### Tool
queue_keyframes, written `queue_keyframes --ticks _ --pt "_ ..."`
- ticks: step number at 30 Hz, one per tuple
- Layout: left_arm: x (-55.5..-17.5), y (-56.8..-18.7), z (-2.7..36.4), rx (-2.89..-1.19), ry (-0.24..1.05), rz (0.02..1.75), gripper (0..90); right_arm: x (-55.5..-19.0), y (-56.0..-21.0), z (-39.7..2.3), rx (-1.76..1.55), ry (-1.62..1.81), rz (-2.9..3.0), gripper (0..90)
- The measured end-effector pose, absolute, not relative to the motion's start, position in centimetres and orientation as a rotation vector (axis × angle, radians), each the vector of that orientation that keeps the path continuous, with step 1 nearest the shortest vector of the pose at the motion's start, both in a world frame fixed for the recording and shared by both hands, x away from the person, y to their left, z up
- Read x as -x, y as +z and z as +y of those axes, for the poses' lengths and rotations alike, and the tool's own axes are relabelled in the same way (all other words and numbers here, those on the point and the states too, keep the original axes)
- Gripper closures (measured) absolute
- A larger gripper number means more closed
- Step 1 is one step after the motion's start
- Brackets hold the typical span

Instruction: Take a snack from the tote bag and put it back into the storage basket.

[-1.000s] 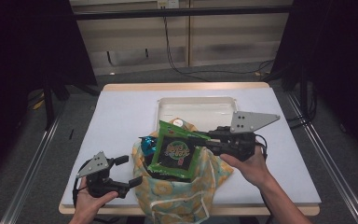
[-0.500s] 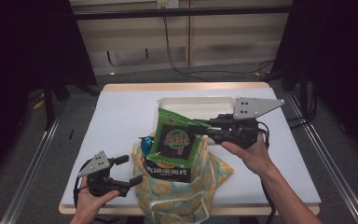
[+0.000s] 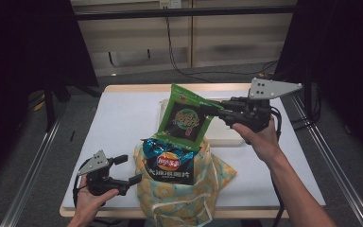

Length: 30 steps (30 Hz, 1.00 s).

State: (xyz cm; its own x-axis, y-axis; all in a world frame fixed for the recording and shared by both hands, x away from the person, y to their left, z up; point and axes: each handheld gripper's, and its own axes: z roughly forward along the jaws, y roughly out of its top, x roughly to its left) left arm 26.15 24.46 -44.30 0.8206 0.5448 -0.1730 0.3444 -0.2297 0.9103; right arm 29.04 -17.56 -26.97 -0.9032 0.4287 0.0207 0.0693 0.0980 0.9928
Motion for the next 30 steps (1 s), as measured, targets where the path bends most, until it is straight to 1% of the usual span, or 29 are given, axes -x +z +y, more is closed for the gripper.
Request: queue_keyframes --ticks 11,21,30 --pt "-26.4 -44.5 25.1 -1.834 0.220 0.704 7.0 -32.8 -25.6 -19.0 -0.572 1.836 2.076 82.9" --pt "-26.6 -44.8 24.9 -1.845 0.195 0.688 7.0 -36.8 -27.3 -19.8 -0.656 1.782 2.079 82.9" --pt "-26.3 -44.6 25.8 -1.827 0.216 0.713 7.0 -39.8 -29.4 -19.8 -0.726 1.759 2.073 82.8"
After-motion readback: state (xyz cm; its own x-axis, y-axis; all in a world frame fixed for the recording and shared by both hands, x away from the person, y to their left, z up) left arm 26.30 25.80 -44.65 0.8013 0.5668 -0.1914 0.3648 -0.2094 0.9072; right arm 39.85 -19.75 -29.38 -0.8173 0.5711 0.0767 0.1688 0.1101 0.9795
